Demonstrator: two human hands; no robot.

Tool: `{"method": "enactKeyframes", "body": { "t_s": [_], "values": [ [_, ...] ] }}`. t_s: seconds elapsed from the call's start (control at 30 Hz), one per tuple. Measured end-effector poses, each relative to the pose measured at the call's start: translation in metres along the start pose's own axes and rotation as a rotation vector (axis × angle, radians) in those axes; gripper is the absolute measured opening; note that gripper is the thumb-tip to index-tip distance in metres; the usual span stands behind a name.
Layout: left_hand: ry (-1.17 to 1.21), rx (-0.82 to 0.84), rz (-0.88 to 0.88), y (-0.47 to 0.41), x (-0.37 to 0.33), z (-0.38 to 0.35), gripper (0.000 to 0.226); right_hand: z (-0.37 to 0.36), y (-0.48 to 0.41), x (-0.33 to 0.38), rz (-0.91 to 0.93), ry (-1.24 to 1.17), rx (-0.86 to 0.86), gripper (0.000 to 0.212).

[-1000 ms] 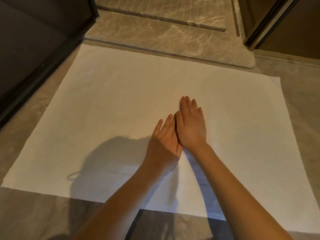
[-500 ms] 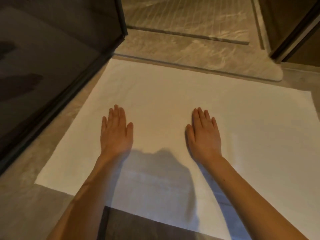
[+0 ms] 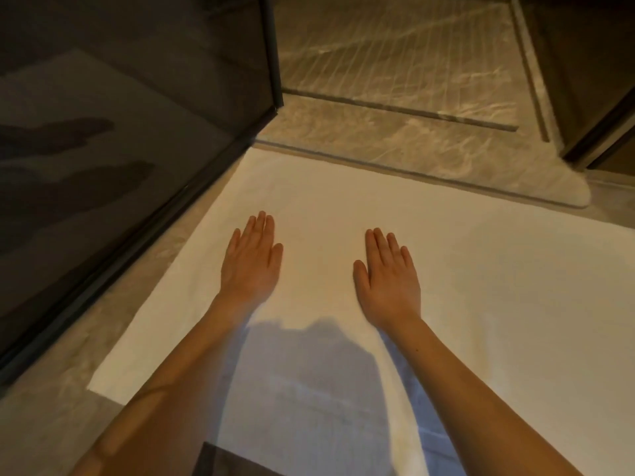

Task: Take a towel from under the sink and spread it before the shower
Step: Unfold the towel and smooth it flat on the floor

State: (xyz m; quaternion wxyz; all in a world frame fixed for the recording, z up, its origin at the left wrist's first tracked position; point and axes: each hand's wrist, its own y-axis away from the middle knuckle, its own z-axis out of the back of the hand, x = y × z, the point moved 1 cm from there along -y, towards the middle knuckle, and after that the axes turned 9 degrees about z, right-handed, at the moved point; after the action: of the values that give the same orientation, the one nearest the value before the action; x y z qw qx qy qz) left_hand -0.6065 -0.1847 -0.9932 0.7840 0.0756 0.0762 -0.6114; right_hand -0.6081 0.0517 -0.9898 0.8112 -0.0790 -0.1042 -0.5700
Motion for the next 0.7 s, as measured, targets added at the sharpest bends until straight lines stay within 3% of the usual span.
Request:
{"method": "enactKeyframes", "body": {
  "t_s": [0.2,0.37,0.53,0.7],
  "values": [
    [0.008,0.019,0.019,0.0,-0.001,0.003,0.057,0.02,-0.027,-0.005,-0.032,-0.07,-0.073,0.058],
    [-0.043,0.002,0.047,-0.004,-0.007,0.003,0.059,0.02,-0.049,-0.03,-0.106,0.06,0.06,0.061],
    [-0.071,-0.006,-0.293,-0.026,-0.084,-0.011,0.057,0.006,-0.049,-0.035,-0.1,0.087,-0.004,0.065],
    [-0.042,0.073,-0.368,-0.054,-0.11,-0.017,0.054,0.005,-0.048,-0.036,-0.1,0.064,-0.023,0.065]
  ]
}}
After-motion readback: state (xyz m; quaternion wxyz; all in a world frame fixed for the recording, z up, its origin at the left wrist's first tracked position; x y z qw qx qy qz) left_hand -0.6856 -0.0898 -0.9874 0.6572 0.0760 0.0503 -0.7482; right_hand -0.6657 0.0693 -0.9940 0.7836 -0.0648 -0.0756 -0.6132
